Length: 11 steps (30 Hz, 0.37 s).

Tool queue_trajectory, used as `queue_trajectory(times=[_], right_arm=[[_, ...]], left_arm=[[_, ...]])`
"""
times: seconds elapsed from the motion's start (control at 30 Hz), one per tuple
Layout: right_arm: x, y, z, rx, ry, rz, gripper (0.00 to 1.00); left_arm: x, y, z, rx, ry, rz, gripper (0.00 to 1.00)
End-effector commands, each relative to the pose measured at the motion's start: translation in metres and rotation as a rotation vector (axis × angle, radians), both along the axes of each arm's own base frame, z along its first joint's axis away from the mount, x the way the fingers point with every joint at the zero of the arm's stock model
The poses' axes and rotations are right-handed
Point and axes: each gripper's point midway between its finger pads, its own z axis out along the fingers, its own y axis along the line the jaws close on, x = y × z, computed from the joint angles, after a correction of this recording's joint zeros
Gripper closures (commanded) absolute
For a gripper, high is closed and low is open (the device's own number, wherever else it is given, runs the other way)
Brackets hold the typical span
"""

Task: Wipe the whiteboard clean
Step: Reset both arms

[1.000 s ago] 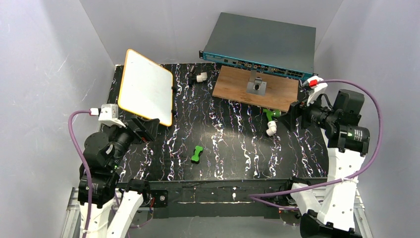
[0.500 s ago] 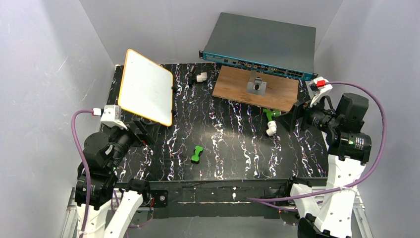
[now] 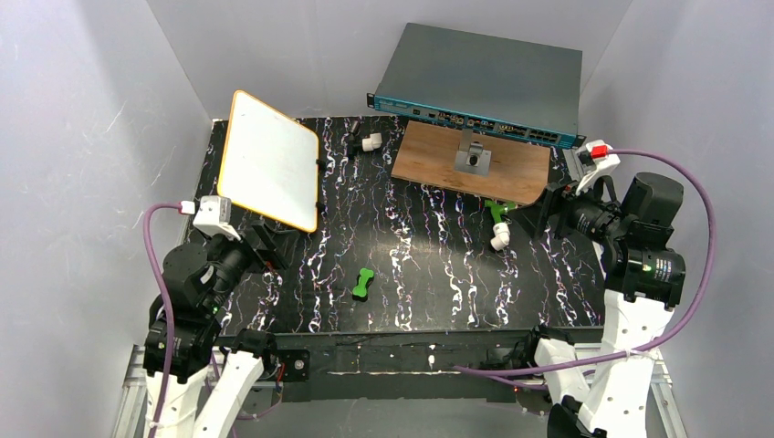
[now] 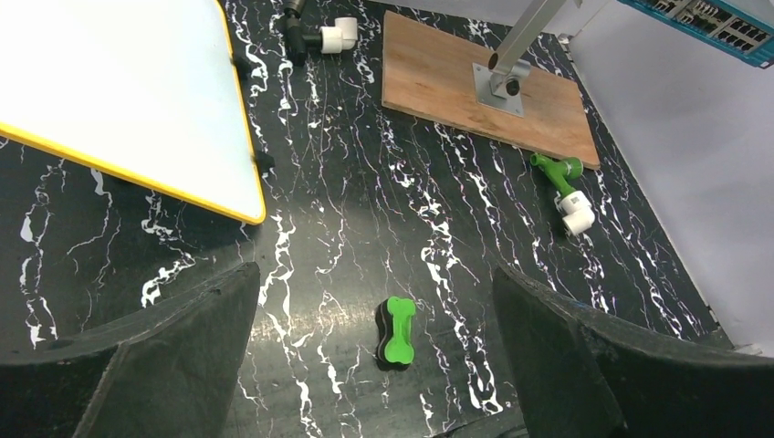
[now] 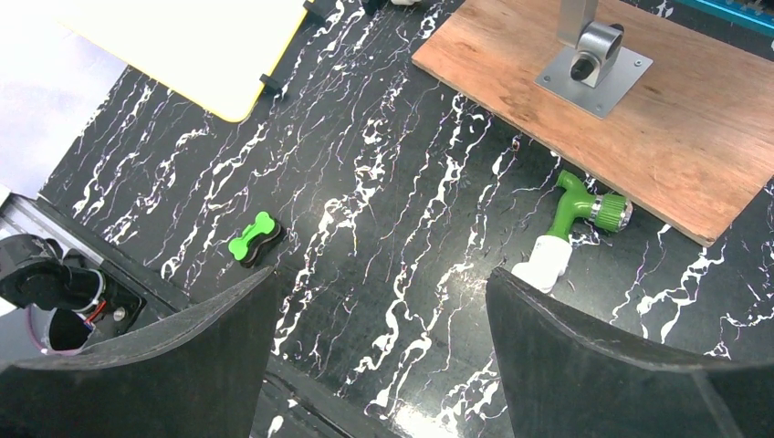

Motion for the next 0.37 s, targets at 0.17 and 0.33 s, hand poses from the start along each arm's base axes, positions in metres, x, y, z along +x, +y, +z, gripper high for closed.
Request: queue_trajectory(times=[0.17,0.33], right_arm=[[0.0012,-0.0011,0.0106,-0.01,-0.05,-0.004,0.12],[0.0006,-0.0014,0.0013,-0.043,-0.055,0.025,0.12]], left_arm=[[0.0002,-0.0063,0.0046,-0.013,-0.028,-0.034,0.02],[-0.0003,-0.0069,0.0045,-0.01,-0.029,-0.04,0.02]])
